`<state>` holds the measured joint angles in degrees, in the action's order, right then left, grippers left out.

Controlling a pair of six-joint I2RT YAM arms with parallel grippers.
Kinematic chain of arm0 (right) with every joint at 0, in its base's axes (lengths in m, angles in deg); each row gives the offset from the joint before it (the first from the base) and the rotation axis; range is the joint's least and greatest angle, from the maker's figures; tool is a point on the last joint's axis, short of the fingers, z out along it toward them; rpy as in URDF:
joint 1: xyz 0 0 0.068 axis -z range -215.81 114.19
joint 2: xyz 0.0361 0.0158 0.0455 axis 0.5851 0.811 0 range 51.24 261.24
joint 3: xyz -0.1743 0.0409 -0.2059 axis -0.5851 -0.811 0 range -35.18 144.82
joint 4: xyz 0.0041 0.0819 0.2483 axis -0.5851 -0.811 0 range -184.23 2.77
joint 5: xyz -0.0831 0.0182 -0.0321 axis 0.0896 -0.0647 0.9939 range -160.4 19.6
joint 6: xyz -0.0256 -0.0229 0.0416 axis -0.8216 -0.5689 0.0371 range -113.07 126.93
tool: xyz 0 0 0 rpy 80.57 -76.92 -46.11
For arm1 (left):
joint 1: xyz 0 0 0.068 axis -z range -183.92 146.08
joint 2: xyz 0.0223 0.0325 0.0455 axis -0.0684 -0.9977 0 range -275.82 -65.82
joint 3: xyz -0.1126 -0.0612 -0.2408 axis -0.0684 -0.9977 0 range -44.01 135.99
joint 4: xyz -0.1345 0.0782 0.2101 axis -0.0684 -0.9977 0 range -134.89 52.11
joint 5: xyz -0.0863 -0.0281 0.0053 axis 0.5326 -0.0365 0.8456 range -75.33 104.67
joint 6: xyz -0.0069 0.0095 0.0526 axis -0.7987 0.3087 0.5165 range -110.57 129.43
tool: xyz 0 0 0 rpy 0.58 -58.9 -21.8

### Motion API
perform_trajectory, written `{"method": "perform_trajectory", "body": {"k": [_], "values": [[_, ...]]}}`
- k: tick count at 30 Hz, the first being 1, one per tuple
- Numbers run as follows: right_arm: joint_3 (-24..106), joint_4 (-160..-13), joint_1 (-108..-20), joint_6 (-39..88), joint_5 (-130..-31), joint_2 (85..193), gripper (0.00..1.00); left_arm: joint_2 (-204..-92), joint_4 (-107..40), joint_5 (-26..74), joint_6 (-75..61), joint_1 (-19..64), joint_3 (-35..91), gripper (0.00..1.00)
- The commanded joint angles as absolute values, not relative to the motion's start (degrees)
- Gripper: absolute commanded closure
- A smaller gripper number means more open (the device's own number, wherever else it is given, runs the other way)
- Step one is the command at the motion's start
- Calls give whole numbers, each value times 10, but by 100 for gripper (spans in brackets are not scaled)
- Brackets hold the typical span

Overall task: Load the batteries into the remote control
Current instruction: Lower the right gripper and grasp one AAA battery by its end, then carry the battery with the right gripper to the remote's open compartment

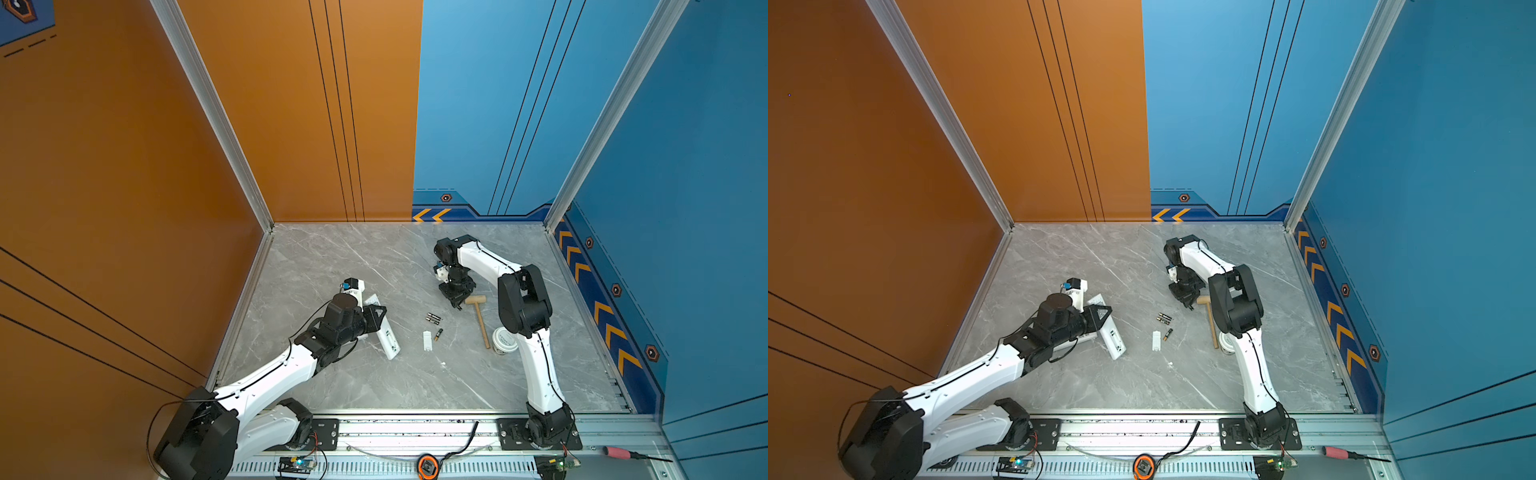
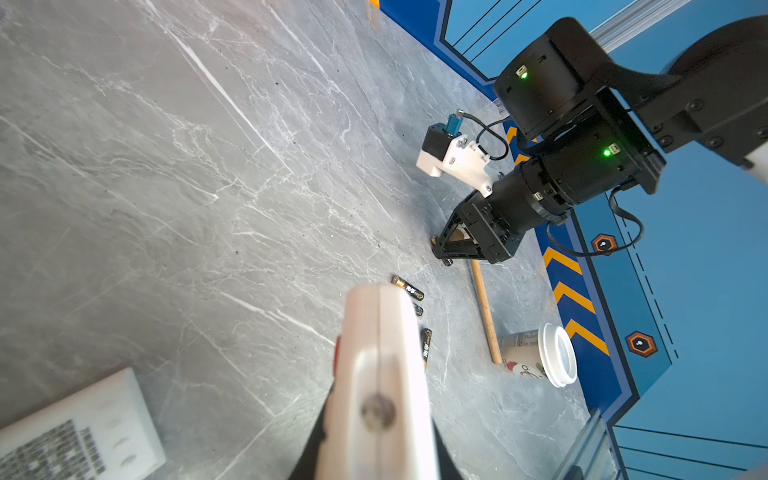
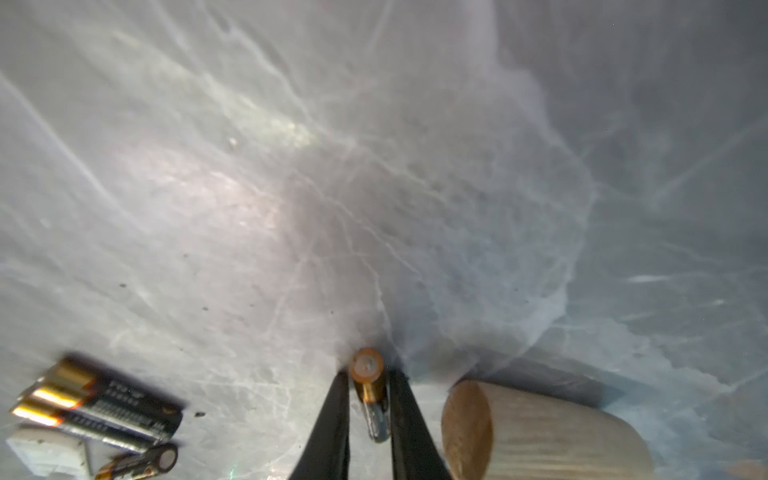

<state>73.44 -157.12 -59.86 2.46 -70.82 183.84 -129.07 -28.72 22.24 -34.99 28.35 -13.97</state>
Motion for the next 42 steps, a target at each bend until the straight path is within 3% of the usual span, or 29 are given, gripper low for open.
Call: {"method": "perform_trajectory", "body": {"k": [1,4,11,16,20,28,42], "values": [[717,-1560,-605,34,-700,1868,91,-1288,-276,233,-341,288,-125,100],[700,-1547,-606,45,-704,1857,100,-1286,-236,262,-346,284,-134,100],[620,-1481,-642,81,-729,1707,100,-1311,-117,391,-385,247,-147,100],[567,-1414,-725,148,-755,1529,100,-1333,-41,483,-422,208,-141,100],[551,-1355,-830,194,-731,1447,100,-1333,-36,528,-432,185,-128,100],[542,-1275,-926,248,-727,1427,100,-1314,-33,545,-460,154,-127,100],[486,-1227,-944,264,-673,1418,100,-1302,41,541,-524,133,-146,100]]}}
